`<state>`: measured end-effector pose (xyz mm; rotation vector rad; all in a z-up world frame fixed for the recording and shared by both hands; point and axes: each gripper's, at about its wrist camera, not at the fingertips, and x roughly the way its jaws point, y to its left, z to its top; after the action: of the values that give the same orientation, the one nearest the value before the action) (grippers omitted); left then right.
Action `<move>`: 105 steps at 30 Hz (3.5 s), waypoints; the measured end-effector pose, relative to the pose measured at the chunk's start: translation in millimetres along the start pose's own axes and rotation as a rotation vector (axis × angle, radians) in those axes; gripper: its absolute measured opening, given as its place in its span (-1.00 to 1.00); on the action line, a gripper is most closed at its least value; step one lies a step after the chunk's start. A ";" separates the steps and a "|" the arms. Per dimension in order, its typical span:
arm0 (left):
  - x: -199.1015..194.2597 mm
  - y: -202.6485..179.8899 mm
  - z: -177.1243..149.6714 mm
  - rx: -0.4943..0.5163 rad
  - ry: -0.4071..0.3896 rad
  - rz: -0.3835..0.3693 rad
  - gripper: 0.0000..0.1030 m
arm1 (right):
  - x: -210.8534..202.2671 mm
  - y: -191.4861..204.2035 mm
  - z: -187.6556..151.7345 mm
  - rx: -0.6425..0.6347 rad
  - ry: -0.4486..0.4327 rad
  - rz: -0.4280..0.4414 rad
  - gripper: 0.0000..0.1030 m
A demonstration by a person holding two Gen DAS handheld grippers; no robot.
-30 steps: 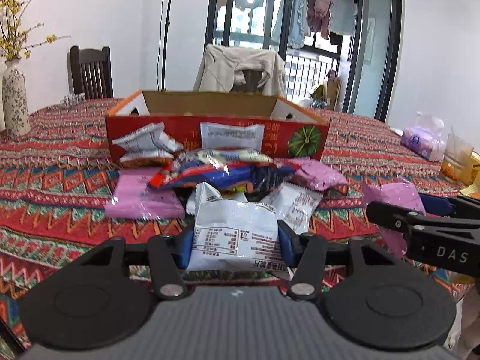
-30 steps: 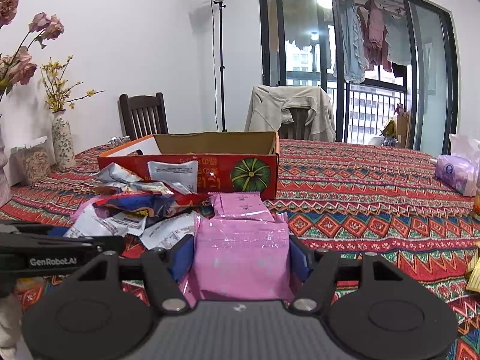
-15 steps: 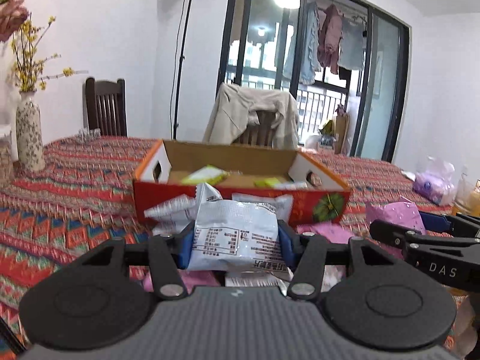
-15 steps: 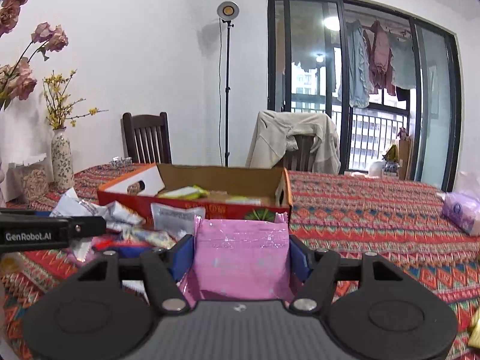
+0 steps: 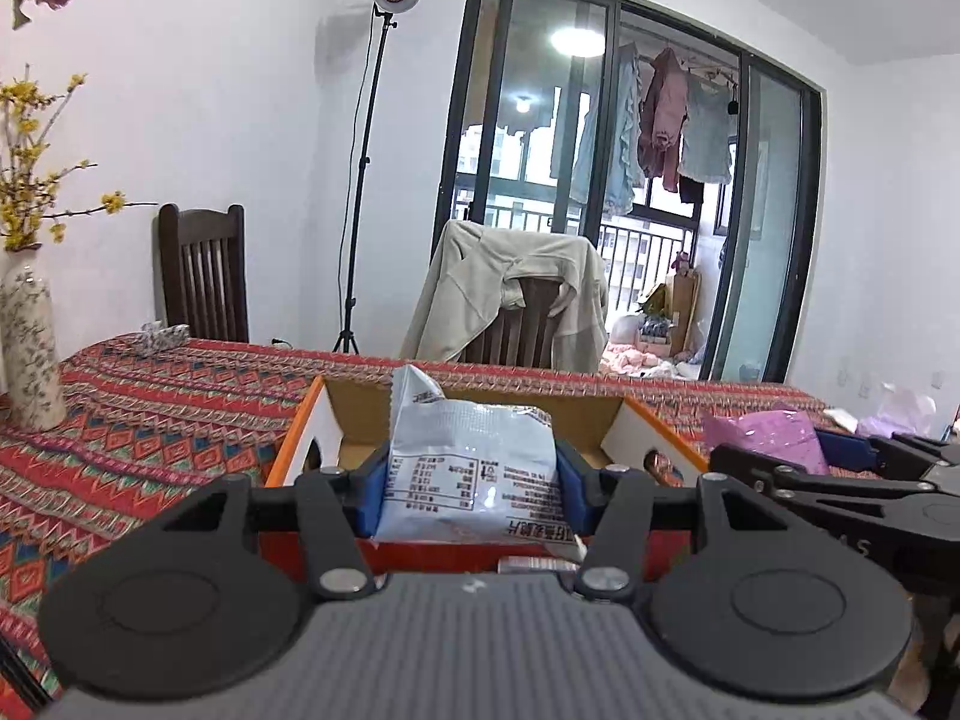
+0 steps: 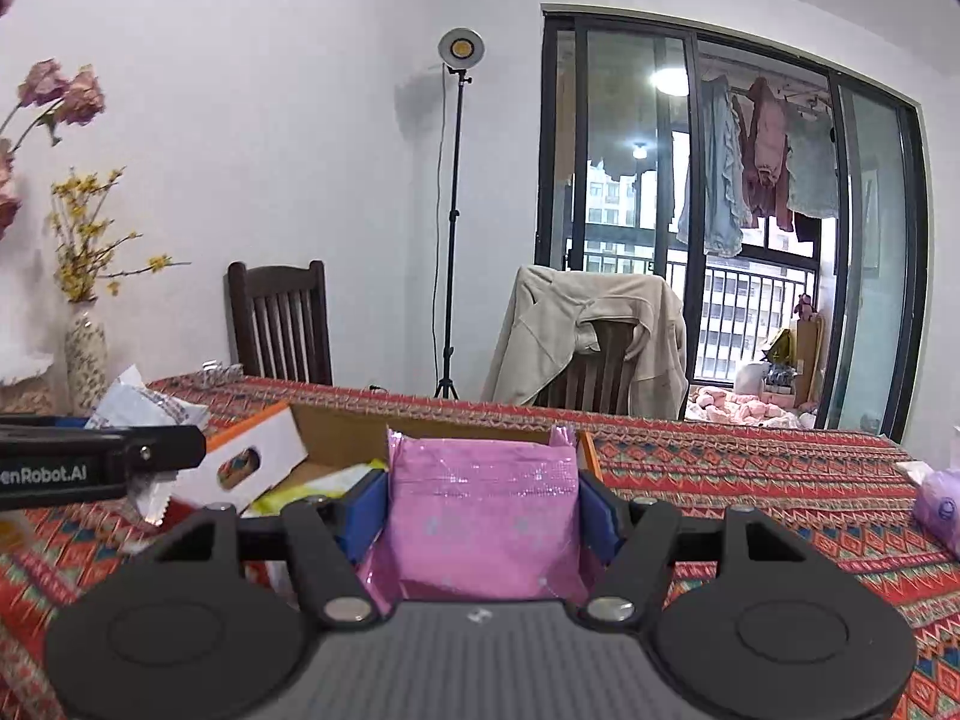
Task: Organize snacks
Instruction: 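Carry the white sachet and pink packet into the box and open both grippers, then withdraw both grippers from the box back toward the snack pile, then grasp a white sachet with the right gripper while the left gripper grasps a pink packet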
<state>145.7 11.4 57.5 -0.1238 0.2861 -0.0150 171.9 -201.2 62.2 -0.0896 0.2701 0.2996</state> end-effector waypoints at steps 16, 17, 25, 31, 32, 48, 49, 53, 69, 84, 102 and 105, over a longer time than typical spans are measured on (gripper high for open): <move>90.5 18.8 24.9 -0.069 -0.031 0.093 0.07 | 101.8 -9.8 15.0 0.090 -0.010 -0.036 0.27; 93.9 19.8 21.9 -0.058 -0.015 0.103 0.07 | 102.3 -9.3 11.3 0.072 -0.006 -0.047 0.27; 99.8 19.2 10.3 -0.021 0.022 0.106 0.08 | 109.7 -9.6 -0.2 0.073 0.048 -0.026 0.28; 99.0 22.9 4.5 -0.026 0.012 0.153 0.56 | 110.0 -5.0 -5.9 0.055 0.049 -0.020 0.60; 96.7 25.1 4.6 -0.039 -0.001 0.158 0.88 | 109.8 -4.9 -5.7 0.055 0.049 -0.016 0.70; 92.6 32.5 9.0 -0.098 -0.014 0.198 1.00 | 106.9 -9.2 -3.6 0.079 0.058 -0.015 1.00; 90.7 31.3 11.0 -0.099 -0.020 0.194 1.00 | 106.3 -9.6 -1.8 0.076 0.055 -0.007 1.00; 77.2 26.8 22.9 -0.116 -0.037 0.192 1.00 | 98.1 -5.5 7.5 0.060 0.050 -0.015 1.00; 1.0 37.7 6.8 -0.127 0.000 0.218 1.00 | 21.4 -9.3 -2.1 0.100 0.114 -0.047 1.00; -37.1 67.4 -63.8 -0.089 0.132 0.234 1.00 | -21.8 -14.0 -53.5 0.087 0.236 -0.072 1.00; -48.4 72.6 -91.8 -0.043 0.111 0.179 1.00 | -3.2 35.1 -81.1 0.099 0.386 -0.003 1.00; -51.7 71.6 -92.9 -0.038 0.094 0.167 1.00 | 9.0 43.8 -80.6 0.094 0.399 -0.034 1.00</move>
<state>69.6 73.0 -25.2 -0.1373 0.3904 0.1503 146.8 -167.2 -19.7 -0.0609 0.6774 0.2332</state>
